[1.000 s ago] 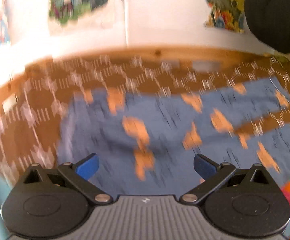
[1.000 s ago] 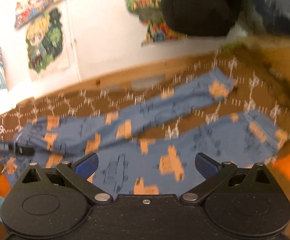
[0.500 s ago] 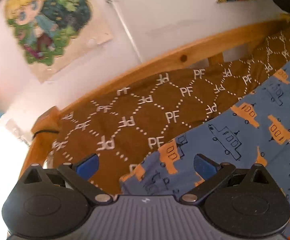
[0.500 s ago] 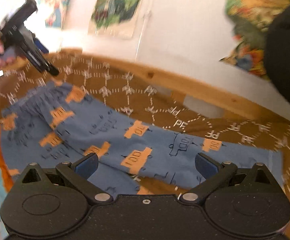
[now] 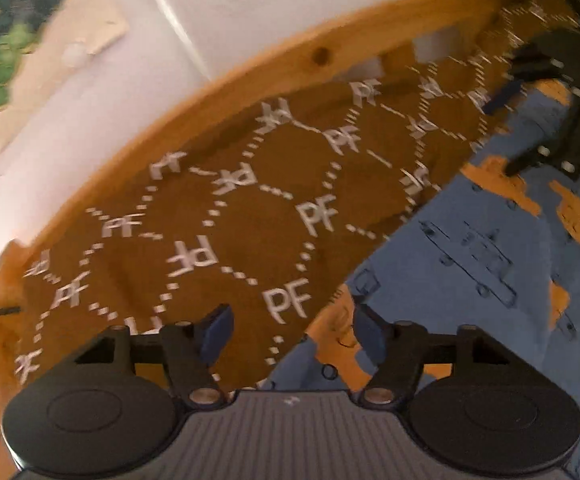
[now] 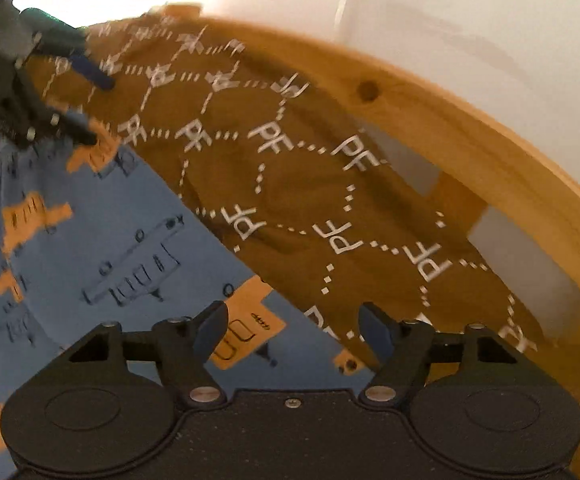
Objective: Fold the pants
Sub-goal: 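Move both grippers to the pant leg cuffs and close on them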
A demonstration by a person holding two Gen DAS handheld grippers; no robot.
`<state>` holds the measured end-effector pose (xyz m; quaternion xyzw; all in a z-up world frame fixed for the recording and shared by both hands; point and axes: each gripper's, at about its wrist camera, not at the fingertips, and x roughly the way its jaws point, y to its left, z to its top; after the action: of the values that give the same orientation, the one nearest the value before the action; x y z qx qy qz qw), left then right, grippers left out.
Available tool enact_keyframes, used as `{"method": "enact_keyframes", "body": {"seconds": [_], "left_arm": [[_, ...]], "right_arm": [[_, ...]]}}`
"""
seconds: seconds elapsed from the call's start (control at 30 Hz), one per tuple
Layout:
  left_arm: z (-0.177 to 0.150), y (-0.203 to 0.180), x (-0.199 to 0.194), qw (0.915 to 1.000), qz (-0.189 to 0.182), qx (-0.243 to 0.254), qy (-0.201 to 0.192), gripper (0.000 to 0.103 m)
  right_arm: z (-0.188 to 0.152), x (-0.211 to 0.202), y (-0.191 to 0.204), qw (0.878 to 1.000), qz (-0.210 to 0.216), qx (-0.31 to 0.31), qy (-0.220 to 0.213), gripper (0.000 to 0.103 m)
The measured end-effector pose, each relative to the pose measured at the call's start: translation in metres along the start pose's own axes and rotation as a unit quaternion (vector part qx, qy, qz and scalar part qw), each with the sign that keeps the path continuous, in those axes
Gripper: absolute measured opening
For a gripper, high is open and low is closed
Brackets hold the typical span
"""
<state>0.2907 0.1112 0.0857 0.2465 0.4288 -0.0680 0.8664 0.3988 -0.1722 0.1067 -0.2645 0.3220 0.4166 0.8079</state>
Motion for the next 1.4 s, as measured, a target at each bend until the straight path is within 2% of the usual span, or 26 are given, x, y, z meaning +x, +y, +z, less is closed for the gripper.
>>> {"method": "enact_keyframes", "body": {"seconds": [0.1,0.17,0.2,0.23,0.27,0.3,0.33,0.4,0.5,0.63,0.73,0.9,0.97,1.07,1.13,1.23,1.3,1.37,1.4], "left_arm": [[-0.005,-0.002,0.004,0.9983,-0.044,0.037,0.011,0.071],[-0.006,-0.006,0.008,0.9977,-0.044,0.048,0.020,0.045],[-0.006,-0.008,0.012,0.9977,-0.036,0.049,0.029,0.018],[-0.006,-0.008,0.017,0.9977,-0.030,0.041,0.045,0.013],[-0.005,-0.006,0.019,0.9979,-0.033,0.028,0.049,0.011],[-0.005,-0.005,0.019,0.9981,-0.037,0.013,0.048,0.005],[-0.004,-0.004,0.017,0.9982,-0.039,0.005,0.045,0.002],[-0.003,-0.003,0.011,0.9991,-0.028,-0.003,0.032,0.001],[-0.001,0.000,-0.006,0.9998,0.006,-0.020,-0.001,0.001],[0.009,0.009,-0.021,0.9969,0.048,-0.053,-0.031,0.001],[0.014,0.016,-0.016,0.9951,0.074,-0.063,-0.020,0.001],[0.012,0.022,0.010,0.9932,0.085,-0.076,0.021,0.005],[0.010,0.023,0.012,0.9938,0.081,-0.075,0.015,0.006],[0.009,0.025,0.006,0.9946,0.070,-0.076,0.009,0.009],[0.003,0.028,0.000,0.9947,0.059,-0.084,0.004,0.016],[0.000,0.033,-0.003,0.9950,0.034,-0.094,-0.005,0.025],[-0.003,0.035,-0.002,0.9945,0.021,-0.102,-0.011,0.024],[-0.005,0.037,-0.001,0.9940,0.014,-0.108,-0.014,0.020],[-0.005,0.037,-0.001,0.9940,0.013,-0.107,-0.015,0.011]], "right_arm": [[-0.002,0.013,-0.008,0.999,0.026,-0.006,0.028,0.072],[-0.007,0.019,-0.010,0.999,0.025,-0.009,0.043,0.060],[-0.009,0.020,-0.010,0.999,0.022,-0.007,0.043,0.045],[-0.011,0.020,-0.010,0.999,0.017,-0.003,0.038,0.031],[-0.013,0.019,-0.010,0.999,0.013,0.003,0.031,0.024],[-0.015,0.016,-0.009,1.000,0.011,0.009,0.021,0.014],[-0.017,0.014,-0.007,1.000,0.007,0.010,0.016,0.007],[-0.019,0.010,0.001,1.000,-0.010,-0.001,0.007,0.001],[-0.016,-0.001,0.011,0.998,-0.054,-0.021,-0.014,0.000],[0.006,-0.013,0.008,0.991,-0.116,-0.021,-0.059,0.000],[0.023,-0.003,0.006,0.987,-0.146,-0.010,-0.072,0.000],[0.032,0.045,0.011,0.985,-0.165,-0.024,-0.032,0.000],[0.032,0.056,0.010,0.986,-0.166,-0.024,-0.021,0.002],[0.033,0.052,0.002,0.988,-0.153,-0.011,-0.028,0.011],[0.032,0.043,-0.009,0.990,-0.134,-0.006,-0.034,0.036],[0.032,0.032,-0.025,0.994,-0.099,0.006,-0.045,0.058],[0.035,0.033,-0.032,0.995,-0.082,0.015,-0.050,0.061],[0.040,0.041,-0.034,0.997,-0.070,0.024,-0.038,0.058],[0.039,0.046,-0.029,0.997,-0.066,0.026,-0.028,0.038]]}}
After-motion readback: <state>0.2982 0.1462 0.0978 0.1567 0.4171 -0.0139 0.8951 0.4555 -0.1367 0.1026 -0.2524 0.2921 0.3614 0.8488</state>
